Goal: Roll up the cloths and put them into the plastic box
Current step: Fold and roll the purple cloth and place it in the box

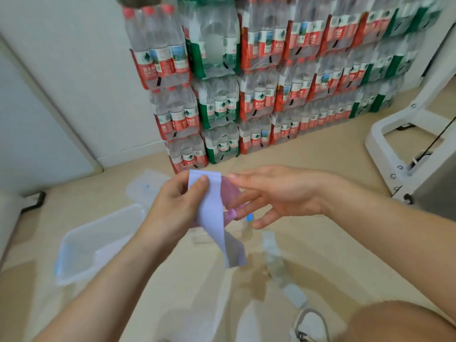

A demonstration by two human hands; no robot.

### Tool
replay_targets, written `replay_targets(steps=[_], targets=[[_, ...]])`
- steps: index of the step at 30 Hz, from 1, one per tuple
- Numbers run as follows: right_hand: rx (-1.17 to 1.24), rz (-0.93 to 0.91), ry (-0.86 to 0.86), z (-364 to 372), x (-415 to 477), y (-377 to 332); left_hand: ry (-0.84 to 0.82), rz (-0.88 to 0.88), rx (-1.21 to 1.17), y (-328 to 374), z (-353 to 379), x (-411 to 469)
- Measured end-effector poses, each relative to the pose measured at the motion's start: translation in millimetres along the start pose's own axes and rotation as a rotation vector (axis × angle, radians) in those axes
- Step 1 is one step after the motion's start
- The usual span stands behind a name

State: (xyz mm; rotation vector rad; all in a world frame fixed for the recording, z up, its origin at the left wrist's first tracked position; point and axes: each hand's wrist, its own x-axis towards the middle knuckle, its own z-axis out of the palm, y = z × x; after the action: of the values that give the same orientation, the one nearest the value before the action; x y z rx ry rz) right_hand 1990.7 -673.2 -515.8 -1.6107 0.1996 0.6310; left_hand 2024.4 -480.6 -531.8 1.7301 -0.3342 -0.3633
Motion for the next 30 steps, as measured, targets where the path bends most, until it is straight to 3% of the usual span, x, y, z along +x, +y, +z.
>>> replay_targets(steps=[7,12,17,20,25,27,30], targets=[[0.038,-0.221,0.351,48,22,-28,-0.111,0.022,0.058,10,-18,-5],[0.188,-0.181,0.24,56,21,-19,-0.08,0.113,0.372,17,-35,-10],[-0.041,-0.095,0.227,40,18,-17,-0.147,0.009,0.767,28,-63,-16],[-0.12,-0.074,0.296,30,23,-10,0.001,0.04,0.72,34,-90,-21],[-0.42,-0.107,0.429,29,36,6,0.484,0.138,0.201,41,-137,-25],[-0.511,-0.083,0.41,36,40,11,0.498,0.089,0.32,38,-152,-24],[-0.531,-0.058,0.393,48,46,9,0.349,-0.057,0.649,8,-167,-26]])
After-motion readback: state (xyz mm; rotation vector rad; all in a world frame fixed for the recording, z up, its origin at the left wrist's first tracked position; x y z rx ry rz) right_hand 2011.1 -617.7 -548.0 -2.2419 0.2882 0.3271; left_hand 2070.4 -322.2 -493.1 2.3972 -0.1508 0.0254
